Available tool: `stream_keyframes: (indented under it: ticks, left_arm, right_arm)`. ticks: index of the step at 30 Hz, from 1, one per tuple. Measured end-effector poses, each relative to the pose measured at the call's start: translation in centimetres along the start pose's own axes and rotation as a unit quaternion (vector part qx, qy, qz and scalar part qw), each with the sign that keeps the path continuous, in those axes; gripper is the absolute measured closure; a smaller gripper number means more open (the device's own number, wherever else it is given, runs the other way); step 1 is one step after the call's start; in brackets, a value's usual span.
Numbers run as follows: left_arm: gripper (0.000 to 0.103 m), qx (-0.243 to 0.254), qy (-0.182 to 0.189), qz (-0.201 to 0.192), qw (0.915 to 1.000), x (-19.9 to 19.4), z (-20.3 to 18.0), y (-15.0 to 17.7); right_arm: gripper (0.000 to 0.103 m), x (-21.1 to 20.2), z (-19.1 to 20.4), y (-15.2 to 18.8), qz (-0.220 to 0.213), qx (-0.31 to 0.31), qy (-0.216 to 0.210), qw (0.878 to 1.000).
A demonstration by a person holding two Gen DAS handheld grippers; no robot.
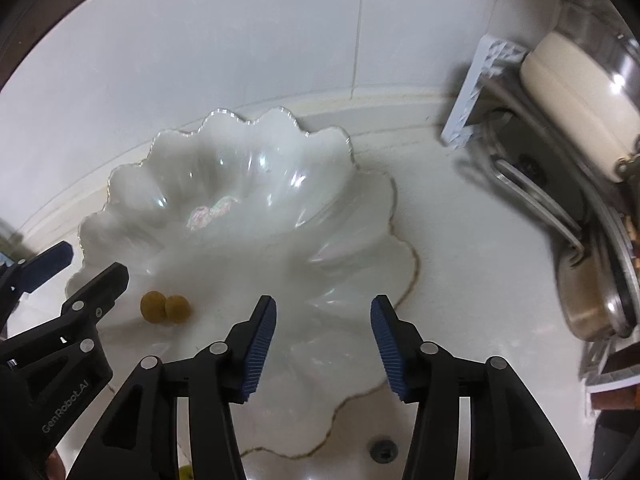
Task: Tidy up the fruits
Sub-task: 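Open the right tool to drop the longan into the bowl, then withdraw the open right tool back toward the remaining fruits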
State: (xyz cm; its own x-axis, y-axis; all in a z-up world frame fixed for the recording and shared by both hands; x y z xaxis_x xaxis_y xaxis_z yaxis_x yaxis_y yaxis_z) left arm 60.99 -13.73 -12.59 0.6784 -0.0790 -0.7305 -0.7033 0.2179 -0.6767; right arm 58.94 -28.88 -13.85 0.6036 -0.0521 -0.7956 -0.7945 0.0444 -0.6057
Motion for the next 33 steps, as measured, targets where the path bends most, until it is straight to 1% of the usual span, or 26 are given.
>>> stream_keyframes:
  ticks: [2,3,5,8,12,17,19,23,24,26,28,33]
  left_arm:
    - [0.037,0.002,-0.005,-0.011,0.9999,-0.9,0.1,-0.1]
    - [0.036,0.003,-0.008,-0.019,0.9998,-1.5,0.2,-0.2]
    - [0.036,0.004,-0.013,-0.030,0.9995,-2.4,0.3,-0.3]
    - [0.035,0.008,-0.014,-0.048,0.9987,-3.9,0.4,-0.5]
    - [0.035,0.010,-0.015,-0.073,0.9972,-5.8,0.6,-0.6]
    - [0.035,0.010,-0.009,-0.091,0.9958,-7.9,0.6,-0.4]
    - [0.030,0.009,-0.007,-0.097,0.9953,-8.7,0.5,-0.3]
    - [0.029,0.005,-0.002,-0.106,0.9943,-10.0,0.4,0.0]
    - [0.028,0.001,-0.005,-0.110,0.9939,-10.5,0.5,0.1]
    - [0.026,-0.005,-0.005,-0.117,0.9931,-11.3,0.7,0.3]
    - [0.020,-0.012,-0.003,-0.126,0.9920,-12.3,0.9,0.6]
    - [0.017,-0.020,-0.005,-0.153,0.9880,-14.7,1.4,1.4]
  right_arm:
    - [0.047,-0.8,0.0,-0.1,-0.012,-0.006,0.004,1.000]
    - [0.040,-1.3,0.0,-0.1,-0.020,-0.011,0.011,1.000]
    - [0.031,-2.2,0.0,-0.1,-0.035,-0.018,0.023,0.999]
    - [0.031,-3.7,-0.1,-0.2,-0.056,-0.014,0.030,0.998]
    - [0.031,-6.3,-0.6,-0.2,-0.090,-0.007,0.055,0.994]
    - [0.030,-9.0,-0.8,0.1,-0.113,-0.001,0.063,0.992]
    - [0.030,-9.9,-0.9,0.5,-0.118,0.004,0.059,0.991]
    - [0.030,-11.1,-0.9,1.2,-0.131,0.015,0.055,0.990]
    - [0.030,-11.5,-1.0,1.5,-0.136,0.016,0.056,0.989]
    - [0.030,-12.3,-1.1,2.0,-0.143,0.020,0.055,0.988]
    - [0.030,-13.0,-1.3,2.4,-0.148,0.025,0.055,0.987]
    - [0.030,-15.0,-1.4,3.9,-0.165,0.032,0.065,0.984]
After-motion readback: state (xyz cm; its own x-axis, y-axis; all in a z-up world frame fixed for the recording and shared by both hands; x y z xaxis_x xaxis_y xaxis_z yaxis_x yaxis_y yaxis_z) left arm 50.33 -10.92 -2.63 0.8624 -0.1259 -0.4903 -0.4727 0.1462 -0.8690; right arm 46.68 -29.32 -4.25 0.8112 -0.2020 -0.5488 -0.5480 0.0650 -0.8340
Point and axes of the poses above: each gripper's, at about its wrist camera, not at the fingertips, and x roughly the way its jaws point, z to its left, y to its underside, the point moved 4 cm from there along x, roughly the way its jaws point, and after that the axes turned 11 degrees about -z, right-handed, at the moved point
